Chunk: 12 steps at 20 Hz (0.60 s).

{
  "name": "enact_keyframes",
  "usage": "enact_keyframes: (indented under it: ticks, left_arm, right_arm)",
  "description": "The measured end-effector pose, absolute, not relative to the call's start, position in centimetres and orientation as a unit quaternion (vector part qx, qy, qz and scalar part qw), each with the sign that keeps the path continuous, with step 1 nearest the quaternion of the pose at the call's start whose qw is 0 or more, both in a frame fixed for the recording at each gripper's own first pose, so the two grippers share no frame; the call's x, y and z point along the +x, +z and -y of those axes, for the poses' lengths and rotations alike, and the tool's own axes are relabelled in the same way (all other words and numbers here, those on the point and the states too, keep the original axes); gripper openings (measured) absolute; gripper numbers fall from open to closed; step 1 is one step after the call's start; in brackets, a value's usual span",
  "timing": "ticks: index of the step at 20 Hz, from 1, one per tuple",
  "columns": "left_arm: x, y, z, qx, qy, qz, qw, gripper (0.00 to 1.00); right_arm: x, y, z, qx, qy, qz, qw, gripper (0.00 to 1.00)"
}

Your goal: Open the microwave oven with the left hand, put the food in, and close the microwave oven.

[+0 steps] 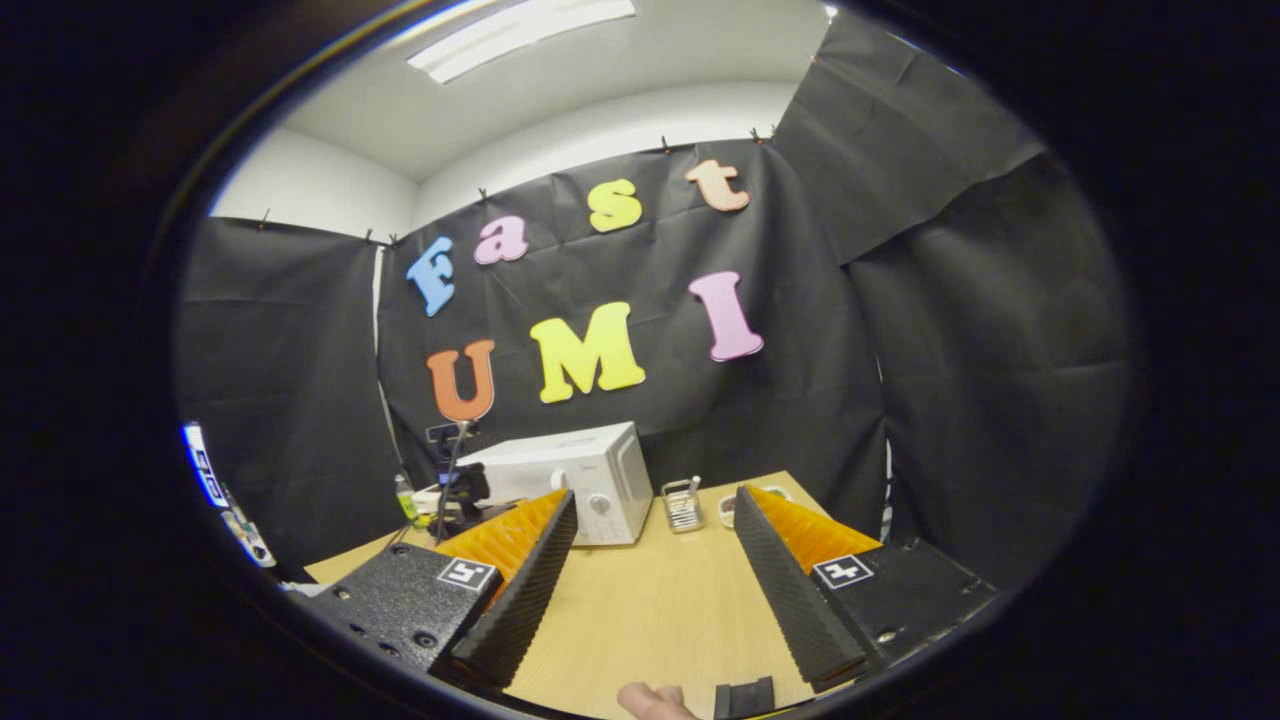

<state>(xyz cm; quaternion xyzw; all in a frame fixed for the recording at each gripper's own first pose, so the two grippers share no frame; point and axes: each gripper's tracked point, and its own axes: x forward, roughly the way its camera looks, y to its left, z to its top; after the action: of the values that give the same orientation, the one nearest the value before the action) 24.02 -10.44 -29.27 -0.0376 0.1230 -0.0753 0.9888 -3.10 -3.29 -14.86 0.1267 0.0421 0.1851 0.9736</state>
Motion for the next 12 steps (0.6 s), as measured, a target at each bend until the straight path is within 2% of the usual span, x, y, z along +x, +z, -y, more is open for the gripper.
enact_keyframes:
  ticks: [1, 2, 3, 9, 12]
  left_arm:
    - [22.1, -28.1, 9.8, -0.043, -0.071, -0.12, 0.989, 0.59]
    - [21.6, -26.8, 9.1, -0.05, -0.062, -0.113, 0.99, 0.96]
    - [20.4, -25.6, 8.5, -0.054, -0.057, -0.107, 0.991, 0.93]
    - [12.6, -18.2, 6.7, -0.082, -0.063, -0.079, 0.992, 0.93]
    - [8.4, -15.7, 3.9, -0.087, -0.033, -0.076, 0.993, 0.92]
  right_arm:
    - [-3.2, -14.7, 3.3, 0.126, 0.182, -0.041, 0.974, 0.9]
    - [-3.3, -14.7, 3.2, 0.124, 0.178, -0.041, 0.975, 0.9]
    - [-3.3, -14.6, 3.2, 0.122, 0.173, -0.042, 0.976, 0.9]
    - [-4.8, -13.0, 2.2, 0.122, 0.159, -0.038, 0.979, 0.9]
    - [-5.9, -11.8, 2.0, 0.118, 0.15, -0.027, 0.981, 0.9]
